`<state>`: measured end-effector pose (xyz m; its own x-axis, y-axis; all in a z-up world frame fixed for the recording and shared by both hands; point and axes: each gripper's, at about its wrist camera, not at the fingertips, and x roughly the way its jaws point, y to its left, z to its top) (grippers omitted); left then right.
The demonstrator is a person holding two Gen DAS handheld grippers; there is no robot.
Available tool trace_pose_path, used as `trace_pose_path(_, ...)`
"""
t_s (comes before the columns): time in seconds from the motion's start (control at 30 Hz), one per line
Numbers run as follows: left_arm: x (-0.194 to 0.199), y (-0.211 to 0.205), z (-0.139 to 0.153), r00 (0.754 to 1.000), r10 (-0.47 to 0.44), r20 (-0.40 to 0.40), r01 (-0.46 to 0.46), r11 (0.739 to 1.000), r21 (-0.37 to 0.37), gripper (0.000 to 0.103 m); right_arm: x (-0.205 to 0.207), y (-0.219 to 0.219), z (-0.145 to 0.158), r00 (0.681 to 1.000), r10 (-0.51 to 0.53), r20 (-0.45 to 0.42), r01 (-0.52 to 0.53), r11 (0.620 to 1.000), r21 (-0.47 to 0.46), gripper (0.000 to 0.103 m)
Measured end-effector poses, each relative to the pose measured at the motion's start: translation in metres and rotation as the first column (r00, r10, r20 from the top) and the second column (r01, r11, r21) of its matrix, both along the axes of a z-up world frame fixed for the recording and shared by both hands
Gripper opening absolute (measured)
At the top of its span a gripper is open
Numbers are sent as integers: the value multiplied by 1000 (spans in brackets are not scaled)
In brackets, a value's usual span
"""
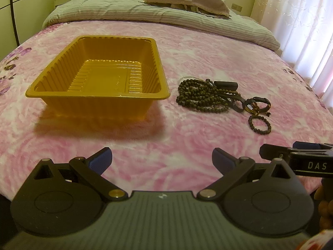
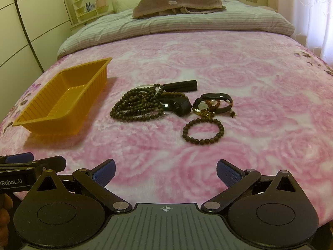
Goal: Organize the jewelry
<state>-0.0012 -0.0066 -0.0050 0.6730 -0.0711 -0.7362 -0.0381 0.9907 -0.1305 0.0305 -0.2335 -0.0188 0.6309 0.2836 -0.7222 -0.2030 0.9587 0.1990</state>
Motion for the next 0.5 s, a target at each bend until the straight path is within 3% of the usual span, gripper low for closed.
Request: trace_pose_path(0.5, 0, 1, -1, 1000, -1, -2, 1, 1000, -5, 101, 0, 0, -1, 1000, 0, -3, 0, 1000, 2, 103)
